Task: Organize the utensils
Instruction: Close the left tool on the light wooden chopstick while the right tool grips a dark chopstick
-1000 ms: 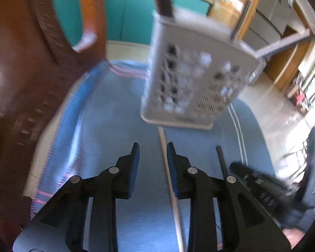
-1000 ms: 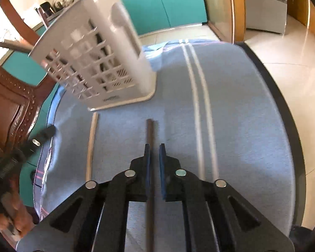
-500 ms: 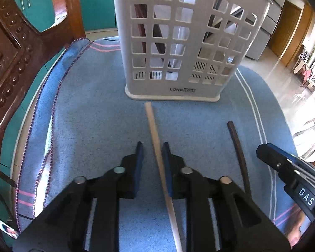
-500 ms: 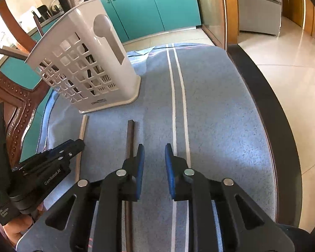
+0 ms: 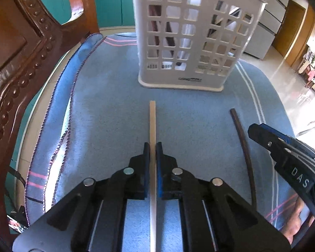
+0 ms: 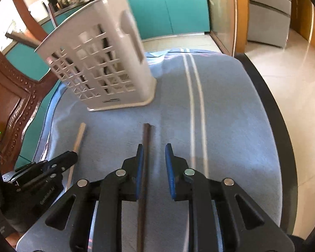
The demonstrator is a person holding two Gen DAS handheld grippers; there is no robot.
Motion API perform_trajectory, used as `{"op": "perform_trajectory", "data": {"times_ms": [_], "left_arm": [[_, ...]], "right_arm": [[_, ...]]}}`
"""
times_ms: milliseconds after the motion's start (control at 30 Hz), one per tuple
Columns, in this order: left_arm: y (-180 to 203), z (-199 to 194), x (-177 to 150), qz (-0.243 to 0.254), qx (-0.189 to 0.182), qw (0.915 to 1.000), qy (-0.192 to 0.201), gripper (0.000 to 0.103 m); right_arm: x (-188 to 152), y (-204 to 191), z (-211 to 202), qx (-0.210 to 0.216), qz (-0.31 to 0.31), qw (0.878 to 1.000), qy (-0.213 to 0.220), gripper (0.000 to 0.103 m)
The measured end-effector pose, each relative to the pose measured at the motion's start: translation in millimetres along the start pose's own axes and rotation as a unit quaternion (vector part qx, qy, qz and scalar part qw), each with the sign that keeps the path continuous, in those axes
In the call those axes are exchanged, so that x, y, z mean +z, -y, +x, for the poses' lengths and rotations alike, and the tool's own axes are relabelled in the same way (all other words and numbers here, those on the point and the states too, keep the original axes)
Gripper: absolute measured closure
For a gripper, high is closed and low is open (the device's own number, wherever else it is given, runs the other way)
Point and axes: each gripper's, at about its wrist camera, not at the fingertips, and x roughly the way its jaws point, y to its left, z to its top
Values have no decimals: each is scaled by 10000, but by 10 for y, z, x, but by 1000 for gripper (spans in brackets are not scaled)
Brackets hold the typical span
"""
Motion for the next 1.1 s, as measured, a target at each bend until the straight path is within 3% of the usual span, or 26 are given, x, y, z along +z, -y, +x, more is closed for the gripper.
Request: {"op": "perform_trajectory", "data": {"times_ms": [333,667,900,1100], "left_arm": [[19,139,87,-107,102,9999,-45,96],[25,152,85,-23,180,9998,-22,94],[71,106,68,44,237,9997,-1,92],[38,139,90,45,307,9995,11,84]], "right_arm": [[23,-344,249,-253,-606,9974,-312,69],[39,-481,356,-642,-1078,9918,-222,66],[18,-493,355,-597,-1140,9914,-225,66],[62,-435,356,-514,-1123,9920,-272,66]]}}
